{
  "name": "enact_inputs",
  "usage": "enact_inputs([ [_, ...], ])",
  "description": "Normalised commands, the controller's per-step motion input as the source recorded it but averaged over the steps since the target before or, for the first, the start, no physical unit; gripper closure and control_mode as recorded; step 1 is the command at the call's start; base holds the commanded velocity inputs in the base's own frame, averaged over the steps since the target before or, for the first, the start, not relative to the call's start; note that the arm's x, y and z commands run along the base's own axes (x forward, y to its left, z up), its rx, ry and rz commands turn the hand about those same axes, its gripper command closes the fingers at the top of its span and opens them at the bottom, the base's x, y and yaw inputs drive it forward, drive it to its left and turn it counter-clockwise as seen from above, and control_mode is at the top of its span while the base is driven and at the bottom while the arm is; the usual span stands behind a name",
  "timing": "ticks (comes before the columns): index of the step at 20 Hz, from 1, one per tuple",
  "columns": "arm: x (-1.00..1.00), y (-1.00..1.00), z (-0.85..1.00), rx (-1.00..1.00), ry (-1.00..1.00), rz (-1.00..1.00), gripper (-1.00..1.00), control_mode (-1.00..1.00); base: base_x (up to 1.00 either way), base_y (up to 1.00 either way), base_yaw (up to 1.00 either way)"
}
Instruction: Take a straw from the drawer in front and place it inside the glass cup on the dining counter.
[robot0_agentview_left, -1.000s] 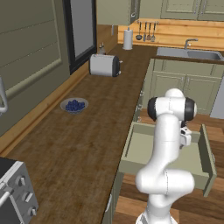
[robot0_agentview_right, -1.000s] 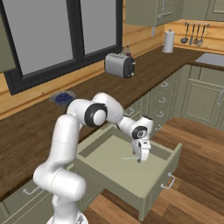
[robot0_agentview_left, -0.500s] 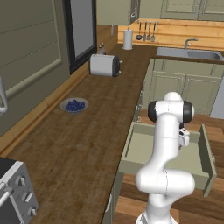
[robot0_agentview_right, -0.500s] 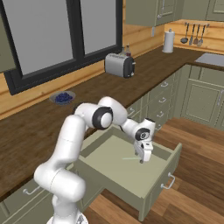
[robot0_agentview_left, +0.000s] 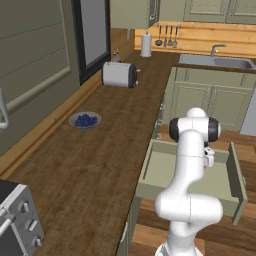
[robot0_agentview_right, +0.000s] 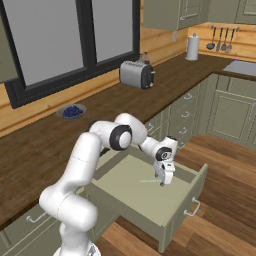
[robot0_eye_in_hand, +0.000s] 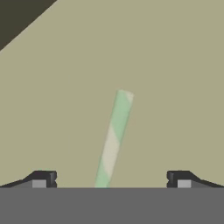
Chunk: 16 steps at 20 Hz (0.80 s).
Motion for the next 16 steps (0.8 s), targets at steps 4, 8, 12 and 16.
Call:
enact_inputs([
  [4, 0.13, 0.0, -0.16, 0.0, 0.0, 0.0, -1.0, -1.0, 0.0, 0.0, 0.0],
  [8, 0.09, 0.0, -0.21, 0.0, 0.0, 0.0, -1.0, -1.0, 0.0, 0.0, 0.0],
  [12, -0.02, 0.0, -0.3, 0.0, -0.04, 0.0, -1.0, -1.0, 0.0, 0.0, 0.0],
  [16, -0.16, 0.0, -0.41, 0.0, -0.16, 0.0, -1.0, -1.0, 0.0, 0.0, 0.0],
])
